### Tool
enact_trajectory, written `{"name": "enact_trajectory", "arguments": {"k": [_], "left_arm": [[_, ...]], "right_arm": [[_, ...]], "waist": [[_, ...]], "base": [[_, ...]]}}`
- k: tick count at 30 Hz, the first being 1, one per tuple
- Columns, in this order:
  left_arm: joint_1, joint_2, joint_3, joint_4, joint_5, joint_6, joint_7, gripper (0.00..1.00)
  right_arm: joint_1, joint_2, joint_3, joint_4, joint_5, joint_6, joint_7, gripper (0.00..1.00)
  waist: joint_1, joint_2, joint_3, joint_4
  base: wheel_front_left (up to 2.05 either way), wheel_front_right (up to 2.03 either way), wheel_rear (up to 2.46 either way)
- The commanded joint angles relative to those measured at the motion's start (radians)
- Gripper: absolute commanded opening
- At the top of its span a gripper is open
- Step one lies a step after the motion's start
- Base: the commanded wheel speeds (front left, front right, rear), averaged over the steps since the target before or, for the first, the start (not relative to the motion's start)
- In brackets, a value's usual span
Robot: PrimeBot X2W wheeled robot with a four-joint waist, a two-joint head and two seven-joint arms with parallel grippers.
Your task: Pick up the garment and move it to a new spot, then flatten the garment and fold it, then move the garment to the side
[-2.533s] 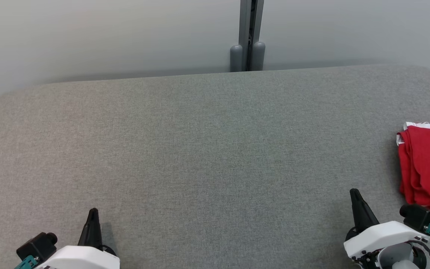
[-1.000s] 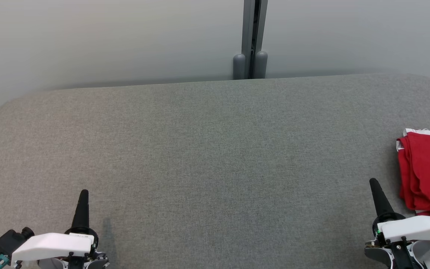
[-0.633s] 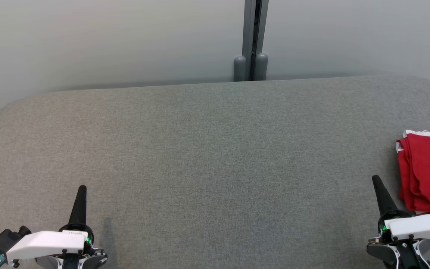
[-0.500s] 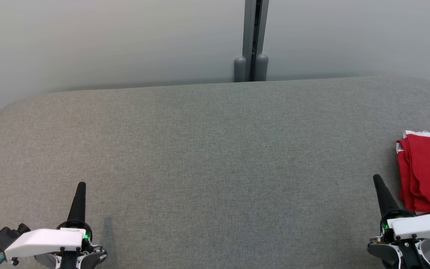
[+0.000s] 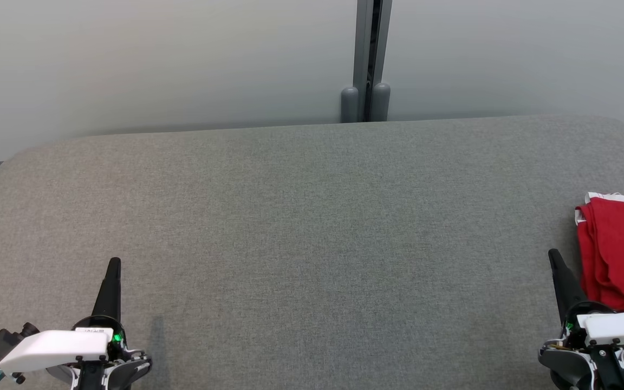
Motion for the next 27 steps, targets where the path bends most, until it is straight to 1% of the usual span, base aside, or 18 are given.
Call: {"name": "enact_trajectory", "arguments": {"k": [1,25,27], "left_arm": [[-0.02,0.006,0.006,-0.009,-0.018,-0.007,0.004,0.0],[-0.028,0.008,0.023,-0.034,-0.174,-0.027,0.048,0.0],[-0.026,0.008,0.022,-0.033,-0.17,-0.025,0.048,0.0]], "right_arm": [[0.005,-0.009,-0.004,-0.014,0.017,0.0,0.007,0.0],[0.018,-0.012,-0.03,-0.053,0.187,0.0,0.05,0.0],[0.018,-0.012,-0.03,-0.052,0.181,0.0,0.05,0.0]], "waist": [[0.0,0.0,-0.001,0.0],[-0.0001,0.0,-0.018,0.006],[-0.0001,0.0,-0.018,0.006]], "base": [[0.0,0.0,0.0],[0.0,0.0,0.0],[0.0,0.0,0.0]]}}
